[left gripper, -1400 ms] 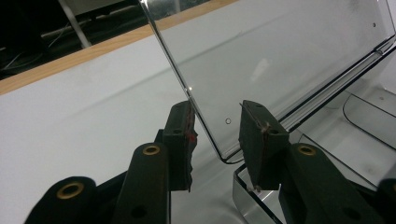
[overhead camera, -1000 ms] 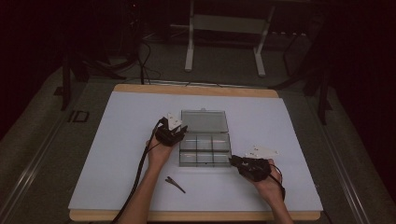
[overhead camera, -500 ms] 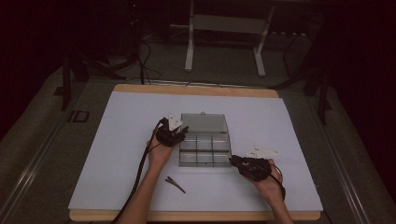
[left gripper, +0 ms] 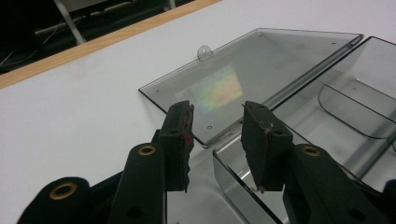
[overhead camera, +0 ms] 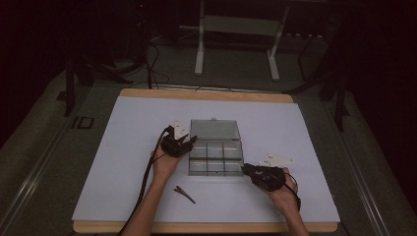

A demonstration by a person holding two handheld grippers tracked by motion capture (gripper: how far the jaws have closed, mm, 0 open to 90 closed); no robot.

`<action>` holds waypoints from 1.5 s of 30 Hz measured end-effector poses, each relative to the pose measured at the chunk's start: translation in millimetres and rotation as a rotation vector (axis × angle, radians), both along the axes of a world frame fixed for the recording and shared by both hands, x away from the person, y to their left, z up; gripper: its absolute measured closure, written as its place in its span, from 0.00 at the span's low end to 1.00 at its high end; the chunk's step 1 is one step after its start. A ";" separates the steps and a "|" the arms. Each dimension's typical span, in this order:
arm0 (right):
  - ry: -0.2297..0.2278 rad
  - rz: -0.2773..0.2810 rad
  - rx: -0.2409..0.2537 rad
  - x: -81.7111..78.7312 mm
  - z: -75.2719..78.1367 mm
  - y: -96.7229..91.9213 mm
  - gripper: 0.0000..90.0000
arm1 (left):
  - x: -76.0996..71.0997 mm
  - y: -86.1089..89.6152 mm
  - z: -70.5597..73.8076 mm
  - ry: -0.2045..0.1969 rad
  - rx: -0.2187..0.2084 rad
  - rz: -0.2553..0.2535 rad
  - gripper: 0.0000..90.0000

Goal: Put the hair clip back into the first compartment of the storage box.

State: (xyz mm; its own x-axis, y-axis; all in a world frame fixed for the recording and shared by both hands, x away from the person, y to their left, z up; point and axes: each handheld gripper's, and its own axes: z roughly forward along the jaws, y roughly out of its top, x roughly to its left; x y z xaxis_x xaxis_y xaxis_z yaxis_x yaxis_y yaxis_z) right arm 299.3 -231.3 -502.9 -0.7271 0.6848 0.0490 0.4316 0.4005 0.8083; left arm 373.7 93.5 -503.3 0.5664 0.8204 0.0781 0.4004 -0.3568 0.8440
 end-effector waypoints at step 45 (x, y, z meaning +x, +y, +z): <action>0.001 0.002 -0.004 0.2 0.4 0.0 0.86 | -64.7 25.0 -2.7 0.076 -0.036 -0.066 0.74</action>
